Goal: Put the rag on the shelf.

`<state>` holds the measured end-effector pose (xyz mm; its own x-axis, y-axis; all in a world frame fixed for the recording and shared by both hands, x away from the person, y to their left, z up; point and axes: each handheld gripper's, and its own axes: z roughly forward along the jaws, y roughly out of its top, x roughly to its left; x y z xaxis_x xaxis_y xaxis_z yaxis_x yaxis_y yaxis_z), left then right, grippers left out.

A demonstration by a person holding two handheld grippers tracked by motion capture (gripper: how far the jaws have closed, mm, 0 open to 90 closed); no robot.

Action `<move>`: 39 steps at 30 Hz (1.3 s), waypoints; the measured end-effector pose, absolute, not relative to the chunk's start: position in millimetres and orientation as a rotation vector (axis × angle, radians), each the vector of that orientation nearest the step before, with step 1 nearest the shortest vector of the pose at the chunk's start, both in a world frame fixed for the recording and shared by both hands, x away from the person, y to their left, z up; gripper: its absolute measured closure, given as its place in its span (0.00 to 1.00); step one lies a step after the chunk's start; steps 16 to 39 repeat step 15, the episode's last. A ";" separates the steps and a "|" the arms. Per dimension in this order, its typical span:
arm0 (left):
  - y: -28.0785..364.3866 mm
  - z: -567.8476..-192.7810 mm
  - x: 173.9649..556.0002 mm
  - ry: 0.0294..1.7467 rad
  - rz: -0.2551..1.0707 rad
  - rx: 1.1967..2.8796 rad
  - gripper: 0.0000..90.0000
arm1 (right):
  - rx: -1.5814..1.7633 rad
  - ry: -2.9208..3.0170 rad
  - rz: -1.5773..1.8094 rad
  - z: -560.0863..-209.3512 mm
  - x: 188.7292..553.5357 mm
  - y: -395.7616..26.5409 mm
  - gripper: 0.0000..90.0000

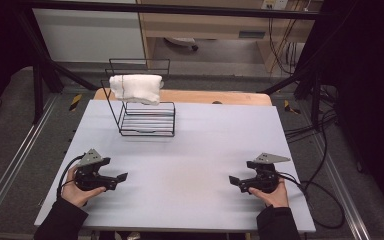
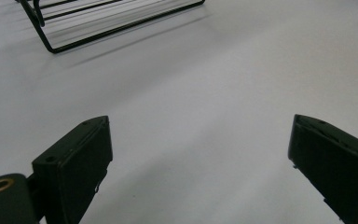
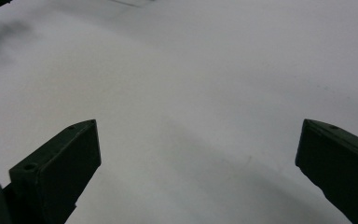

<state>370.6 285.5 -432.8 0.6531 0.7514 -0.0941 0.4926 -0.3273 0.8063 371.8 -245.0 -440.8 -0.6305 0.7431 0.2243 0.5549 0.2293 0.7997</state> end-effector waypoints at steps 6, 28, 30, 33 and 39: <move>286.1 -437.6 368.4 0.952 0.383 2.011 0.07 | 1.250 2.270 1.366 -443.5 366.4 -256.3 0.01; 288.4 -438.8 366.8 0.952 0.378 2.011 0.07 | 1.258 2.285 1.351 -446.6 365.9 -256.4 0.01; 288.4 -438.8 366.8 0.952 0.378 2.011 0.07 | 1.258 2.285 1.351 -446.6 365.9 -256.4 0.01; 288.4 -438.8 366.8 0.952 0.378 2.011 0.07 | 1.258 2.285 1.351 -446.6 365.9 -256.4 0.01; 288.4 -438.8 366.8 0.952 0.378 2.011 0.07 | 1.258 2.285 1.351 -446.6 365.9 -256.4 0.01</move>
